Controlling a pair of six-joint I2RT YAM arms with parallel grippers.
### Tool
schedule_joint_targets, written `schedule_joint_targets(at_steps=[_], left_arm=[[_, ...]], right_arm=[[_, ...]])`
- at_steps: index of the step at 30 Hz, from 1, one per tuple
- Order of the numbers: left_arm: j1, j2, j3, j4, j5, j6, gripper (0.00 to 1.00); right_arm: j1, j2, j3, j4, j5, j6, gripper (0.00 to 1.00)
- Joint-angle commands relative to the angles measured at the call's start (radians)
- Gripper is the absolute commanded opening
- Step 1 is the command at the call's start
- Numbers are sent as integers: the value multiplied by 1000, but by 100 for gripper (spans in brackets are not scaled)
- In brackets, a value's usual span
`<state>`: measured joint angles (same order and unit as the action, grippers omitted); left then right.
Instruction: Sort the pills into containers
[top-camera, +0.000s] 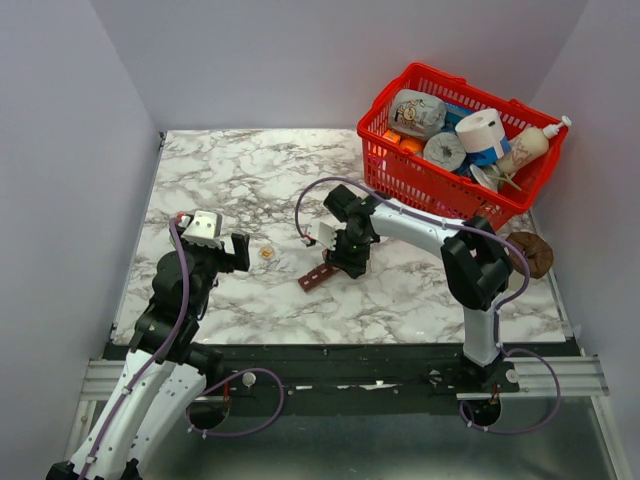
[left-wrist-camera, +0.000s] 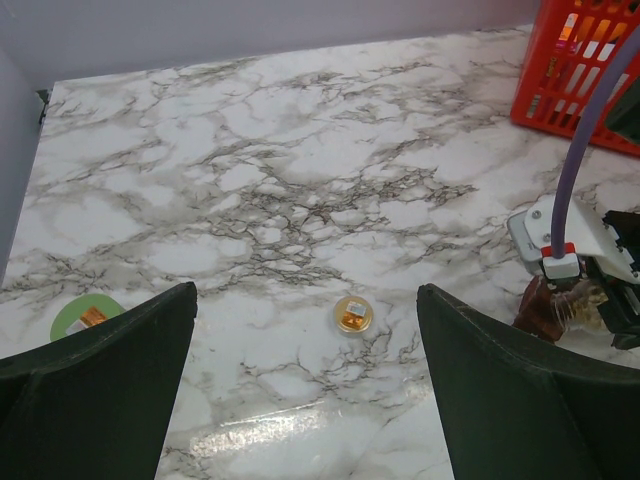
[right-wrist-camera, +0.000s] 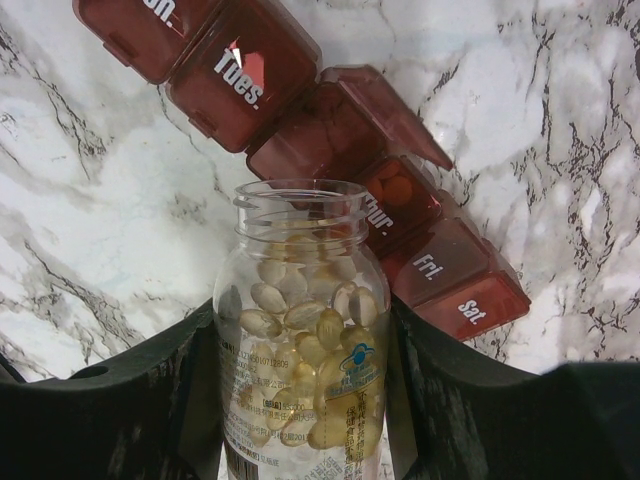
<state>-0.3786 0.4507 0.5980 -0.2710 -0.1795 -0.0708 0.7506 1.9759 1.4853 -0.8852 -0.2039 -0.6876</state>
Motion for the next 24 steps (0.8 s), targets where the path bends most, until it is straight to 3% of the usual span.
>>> schedule_joint_targets(at_steps=[1,24], left_arm=[[7,-9,-6,10,-12,11,99],[7,-9,-7,15,-6,9,99]], right_arm=[[13,20,29,-32,35,8,9],[35,43,67,-69,90,11,9]])
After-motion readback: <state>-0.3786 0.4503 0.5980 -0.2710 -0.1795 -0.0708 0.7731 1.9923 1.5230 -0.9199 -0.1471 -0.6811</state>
